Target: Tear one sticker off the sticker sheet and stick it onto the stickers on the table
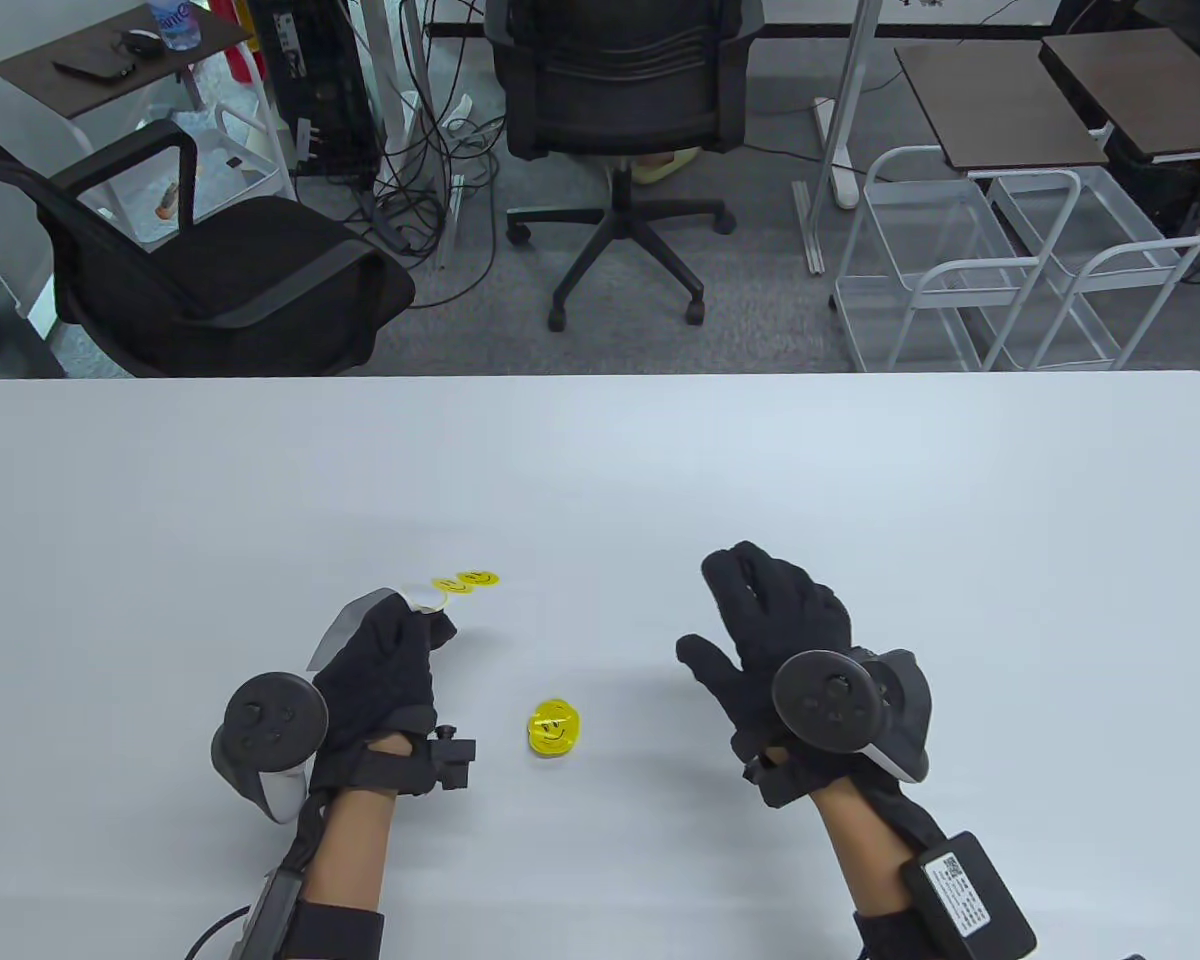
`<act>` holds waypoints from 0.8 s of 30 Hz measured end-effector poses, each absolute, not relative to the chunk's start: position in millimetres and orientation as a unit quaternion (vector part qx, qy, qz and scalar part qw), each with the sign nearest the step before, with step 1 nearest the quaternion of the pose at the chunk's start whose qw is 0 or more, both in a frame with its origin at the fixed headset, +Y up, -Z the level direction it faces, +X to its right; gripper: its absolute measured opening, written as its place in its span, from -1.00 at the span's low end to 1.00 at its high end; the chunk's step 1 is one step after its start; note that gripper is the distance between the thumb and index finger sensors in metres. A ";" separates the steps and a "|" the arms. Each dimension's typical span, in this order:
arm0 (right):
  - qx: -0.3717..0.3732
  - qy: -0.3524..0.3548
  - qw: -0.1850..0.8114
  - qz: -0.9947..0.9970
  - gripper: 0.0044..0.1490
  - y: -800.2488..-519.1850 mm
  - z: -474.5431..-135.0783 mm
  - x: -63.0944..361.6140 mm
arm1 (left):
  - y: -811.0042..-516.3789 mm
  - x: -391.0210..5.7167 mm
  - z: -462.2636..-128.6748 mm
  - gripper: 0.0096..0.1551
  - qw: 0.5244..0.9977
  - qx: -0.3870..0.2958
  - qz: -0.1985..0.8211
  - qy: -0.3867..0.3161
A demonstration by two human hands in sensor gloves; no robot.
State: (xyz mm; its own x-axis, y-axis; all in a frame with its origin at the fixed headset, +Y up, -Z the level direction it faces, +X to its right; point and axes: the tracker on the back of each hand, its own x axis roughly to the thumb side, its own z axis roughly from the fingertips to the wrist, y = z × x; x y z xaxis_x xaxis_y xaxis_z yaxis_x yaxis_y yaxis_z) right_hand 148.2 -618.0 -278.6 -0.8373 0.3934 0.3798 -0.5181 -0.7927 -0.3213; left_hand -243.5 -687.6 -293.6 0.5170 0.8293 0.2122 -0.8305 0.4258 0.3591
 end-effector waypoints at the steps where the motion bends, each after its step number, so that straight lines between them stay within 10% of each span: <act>1: 0.141 -0.212 0.250 0.934 -0.02 -620.6 -278.1 152.6 | -689.2 -242.0 -294.1 -0.55 0.848 0.206 0.489 -0.004; 16: 0.104 -0.185 0.313 0.926 -0.01 -643.5 -283.0 186.8 | -680.0 -265.4 -339.3 -0.56 0.868 0.121 0.482 0.019; 24: 0.110 -0.173 0.308 0.929 -0.01 -644.5 -282.4 181.5 | -747.3 -291.8 -347.7 -0.55 0.901 -0.106 0.394 0.149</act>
State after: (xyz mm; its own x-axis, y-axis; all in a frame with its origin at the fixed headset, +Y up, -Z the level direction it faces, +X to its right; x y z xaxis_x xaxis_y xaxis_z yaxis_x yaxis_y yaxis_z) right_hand 181.5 -644.5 -282.4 -0.7868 0.5338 0.3099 -0.6095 -0.7512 -0.2533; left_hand -291.8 -747.3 -347.7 0.6456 0.6773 -0.3527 -0.7408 0.6677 -0.0737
